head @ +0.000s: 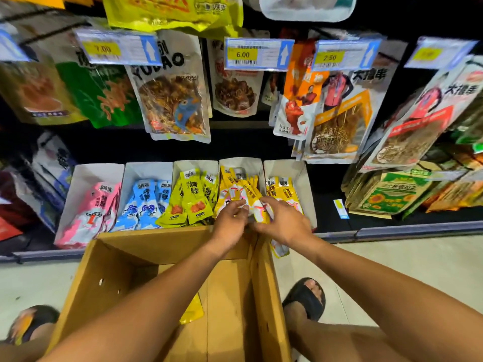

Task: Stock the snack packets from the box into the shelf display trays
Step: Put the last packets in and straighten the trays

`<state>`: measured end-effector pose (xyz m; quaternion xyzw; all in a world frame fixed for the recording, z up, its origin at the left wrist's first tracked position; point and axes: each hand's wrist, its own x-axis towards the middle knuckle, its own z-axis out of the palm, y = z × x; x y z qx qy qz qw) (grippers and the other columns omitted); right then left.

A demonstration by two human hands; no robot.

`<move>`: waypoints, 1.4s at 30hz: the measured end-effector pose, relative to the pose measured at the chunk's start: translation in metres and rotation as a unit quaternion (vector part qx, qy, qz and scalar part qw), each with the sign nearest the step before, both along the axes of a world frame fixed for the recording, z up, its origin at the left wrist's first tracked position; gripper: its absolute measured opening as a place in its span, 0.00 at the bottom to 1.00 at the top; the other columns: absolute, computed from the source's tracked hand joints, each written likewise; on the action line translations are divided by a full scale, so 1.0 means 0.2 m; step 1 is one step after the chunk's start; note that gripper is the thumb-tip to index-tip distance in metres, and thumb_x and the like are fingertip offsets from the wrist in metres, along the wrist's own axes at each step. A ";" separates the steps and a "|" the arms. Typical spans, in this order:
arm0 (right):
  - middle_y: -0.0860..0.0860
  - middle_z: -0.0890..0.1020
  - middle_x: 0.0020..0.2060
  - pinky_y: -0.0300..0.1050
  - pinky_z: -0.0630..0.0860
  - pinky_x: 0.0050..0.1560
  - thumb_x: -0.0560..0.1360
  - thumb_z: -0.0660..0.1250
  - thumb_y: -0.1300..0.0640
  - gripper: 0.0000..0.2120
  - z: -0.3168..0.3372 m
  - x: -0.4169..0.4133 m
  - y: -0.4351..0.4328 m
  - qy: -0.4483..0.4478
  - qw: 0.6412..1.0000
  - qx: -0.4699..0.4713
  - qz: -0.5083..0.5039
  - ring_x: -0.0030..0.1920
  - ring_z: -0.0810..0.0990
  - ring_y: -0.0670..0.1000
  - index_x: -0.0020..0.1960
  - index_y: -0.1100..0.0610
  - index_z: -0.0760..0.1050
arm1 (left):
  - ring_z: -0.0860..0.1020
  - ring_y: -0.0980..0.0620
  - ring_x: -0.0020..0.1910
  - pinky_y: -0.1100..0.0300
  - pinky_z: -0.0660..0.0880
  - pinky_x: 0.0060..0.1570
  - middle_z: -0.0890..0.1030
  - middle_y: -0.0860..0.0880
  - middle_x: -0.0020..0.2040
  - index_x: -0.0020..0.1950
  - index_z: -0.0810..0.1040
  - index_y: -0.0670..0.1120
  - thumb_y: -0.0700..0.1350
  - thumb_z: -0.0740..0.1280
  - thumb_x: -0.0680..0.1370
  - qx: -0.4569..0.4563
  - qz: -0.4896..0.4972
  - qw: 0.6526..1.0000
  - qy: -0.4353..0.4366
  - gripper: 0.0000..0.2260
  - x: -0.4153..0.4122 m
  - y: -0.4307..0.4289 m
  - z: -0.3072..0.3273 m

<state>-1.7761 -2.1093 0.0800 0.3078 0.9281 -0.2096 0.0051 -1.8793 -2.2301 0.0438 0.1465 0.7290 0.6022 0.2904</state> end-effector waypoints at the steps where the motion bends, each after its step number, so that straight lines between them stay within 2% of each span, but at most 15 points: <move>1: 0.48 0.77 0.63 0.52 0.76 0.51 0.65 0.67 0.27 0.37 -0.02 0.00 0.06 -0.014 1.000 0.014 -0.015 0.62 0.78 0.56 0.71 0.38 0.65 | 0.82 0.48 0.48 0.55 0.76 0.46 0.84 0.50 0.54 0.63 0.79 0.53 0.47 0.65 0.83 -0.026 -0.023 0.998 0.057 0.09 -0.01 -0.01 -0.03; 4: 0.51 0.78 0.60 0.49 0.70 0.45 0.70 0.66 0.29 0.33 -0.12 0.00 0.28 -0.061 0.995 0.055 -0.061 0.58 0.79 0.58 0.70 0.41 0.67 | 0.79 0.47 0.60 0.51 0.76 0.60 0.81 0.50 0.60 0.68 0.77 0.52 0.49 0.65 0.81 -0.108 -0.103 0.964 0.218 0.15 -0.05 -0.05 -0.16; 7: 0.54 0.78 0.59 0.50 0.69 0.44 0.72 0.65 0.29 0.32 -0.25 -0.04 0.49 -0.100 0.987 0.085 -0.097 0.56 0.79 0.61 0.70 0.43 0.67 | 0.70 0.47 0.71 0.52 0.68 0.70 0.77 0.48 0.70 0.73 0.75 0.51 0.51 0.63 0.83 -0.175 -0.140 0.898 0.378 0.19 -0.08 -0.11 -0.24; 9: 0.55 0.78 0.59 0.50 0.68 0.44 0.72 0.64 0.30 0.31 -0.35 -0.07 0.59 -0.112 0.983 0.087 -0.113 0.56 0.79 0.62 0.70 0.45 0.68 | 0.65 0.45 0.77 0.46 0.66 0.73 0.73 0.49 0.74 0.76 0.71 0.55 0.56 0.58 0.82 -0.224 -0.164 0.839 0.468 0.22 -0.12 -0.13 -0.30; 12: 0.58 0.77 0.60 0.51 0.68 0.45 0.75 0.62 0.31 0.30 -0.50 -0.12 0.70 -0.117 0.981 0.077 -0.138 0.57 0.78 0.63 0.70 0.47 0.69 | 0.57 0.44 0.82 0.35 0.59 0.76 0.65 0.50 0.81 0.79 0.65 0.58 0.61 0.52 0.82 -0.308 -0.188 0.763 0.536 0.25 -0.18 -0.13 -0.41; 15: 0.58 0.76 0.61 0.52 0.68 0.45 0.76 0.61 0.32 0.29 -0.63 -0.16 0.75 -0.131 0.977 0.077 -0.152 0.59 0.77 0.63 0.71 0.47 0.68 | 0.51 0.43 0.83 0.31 0.53 0.76 0.57 0.50 0.84 0.81 0.61 0.59 0.62 0.48 0.84 -0.338 -0.198 0.730 0.560 0.26 -0.24 -0.11 -0.49; 18: 0.58 0.74 0.63 0.54 0.73 0.48 0.77 0.61 0.33 0.29 -0.73 -0.21 0.79 -0.129 0.974 0.076 -0.169 0.62 0.74 0.62 0.73 0.45 0.67 | 0.49 0.43 0.83 0.30 0.52 0.75 0.55 0.50 0.84 0.82 0.58 0.60 0.63 0.46 0.84 -0.352 -0.202 0.724 0.558 0.26 -0.28 -0.08 -0.56; 22: 0.59 0.73 0.63 0.58 0.76 0.54 0.77 0.61 0.34 0.29 -0.83 -0.24 0.83 -0.130 0.971 0.067 -0.189 0.64 0.72 0.62 0.74 0.45 0.65 | 0.53 0.43 0.83 0.30 0.54 0.75 0.59 0.49 0.83 0.81 0.62 0.59 0.62 0.48 0.85 -0.350 -0.199 0.704 0.585 0.25 -0.30 -0.08 -0.62; 24: 0.59 0.72 0.63 0.59 0.75 0.55 0.78 0.61 0.34 0.30 -0.88 -0.25 0.84 -0.131 0.970 0.050 -0.197 0.65 0.71 0.62 0.75 0.45 0.64 | 0.53 0.44 0.83 0.31 0.52 0.76 0.59 0.50 0.83 0.81 0.62 0.59 0.62 0.46 0.85 -0.352 -0.197 0.700 0.590 0.25 -0.30 -0.07 -0.63; 28: 0.61 0.68 0.67 0.61 0.70 0.63 0.80 0.52 0.34 0.29 -0.96 -0.24 0.87 -0.131 0.972 0.016 -0.193 0.69 0.66 0.62 0.78 0.45 0.58 | 0.52 0.45 0.83 0.32 0.50 0.77 0.59 0.50 0.83 0.81 0.62 0.59 0.62 0.46 0.85 -0.353 -0.194 0.705 0.584 0.25 -0.29 -0.07 -0.62; 31: 0.61 0.66 0.69 0.62 0.68 0.66 0.81 0.51 0.37 0.28 -0.97 -0.24 0.89 -0.128 0.975 -0.004 -0.183 0.71 0.64 0.62 0.78 0.45 0.56 | 0.51 0.45 0.83 0.32 0.49 0.77 0.58 0.50 0.83 0.82 0.59 0.59 0.63 0.43 0.85 -0.356 -0.203 0.711 0.571 0.26 -0.29 -0.08 -0.60; 35: 0.58 0.66 0.73 0.61 0.66 0.71 0.78 0.53 0.33 0.33 -0.95 -0.23 0.89 -0.147 0.978 -0.012 -0.147 0.73 0.62 0.61 0.79 0.46 0.57 | 0.47 0.45 0.84 0.33 0.44 0.77 0.55 0.50 0.84 0.82 0.57 0.60 0.64 0.38 0.84 -0.358 -0.225 0.721 0.549 0.28 -0.29 -0.09 -0.58; 38: 0.60 0.66 0.74 0.58 0.62 0.73 0.79 0.55 0.36 0.32 -0.86 -0.22 0.83 -0.140 0.982 0.004 -0.130 0.74 0.62 0.61 0.78 0.49 0.59 | 0.49 0.45 0.83 0.33 0.48 0.77 0.56 0.50 0.84 0.82 0.58 0.59 0.65 0.40 0.84 -0.349 -0.224 0.734 0.537 0.28 -0.28 -0.12 -0.53; 42: 0.58 0.66 0.74 0.58 0.66 0.71 0.80 0.55 0.36 0.29 -0.68 -0.18 0.68 -0.133 0.987 0.051 -0.079 0.72 0.65 0.61 0.77 0.48 0.61 | 0.49 0.46 0.83 0.33 0.51 0.77 0.57 0.52 0.84 0.82 0.60 0.59 0.65 0.41 0.84 -0.353 -0.234 0.728 0.538 0.28 -0.25 -0.20 -0.46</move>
